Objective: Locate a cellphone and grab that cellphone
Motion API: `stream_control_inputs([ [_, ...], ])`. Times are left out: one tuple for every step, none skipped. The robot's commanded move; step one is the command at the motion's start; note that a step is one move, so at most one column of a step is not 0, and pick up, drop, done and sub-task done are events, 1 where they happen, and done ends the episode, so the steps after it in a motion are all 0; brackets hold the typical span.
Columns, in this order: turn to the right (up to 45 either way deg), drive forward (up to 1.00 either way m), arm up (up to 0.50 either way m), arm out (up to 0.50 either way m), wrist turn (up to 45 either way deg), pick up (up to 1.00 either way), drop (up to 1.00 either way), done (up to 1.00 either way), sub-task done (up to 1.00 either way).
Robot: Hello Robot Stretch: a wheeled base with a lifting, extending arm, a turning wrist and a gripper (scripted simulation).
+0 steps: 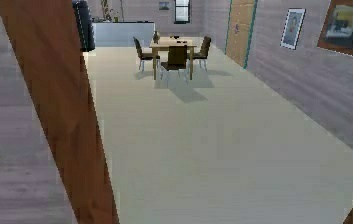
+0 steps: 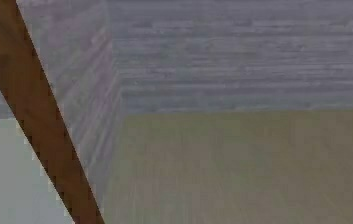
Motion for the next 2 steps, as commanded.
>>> stream_control_inputs([
  [0.0,0.3,0.0,0.0,0.0,0.0,0.0,0.0,0.0],
  [-15.0,0.0,0.0,0.0,0.0,0.0,0.0,0.0,0.0],
])
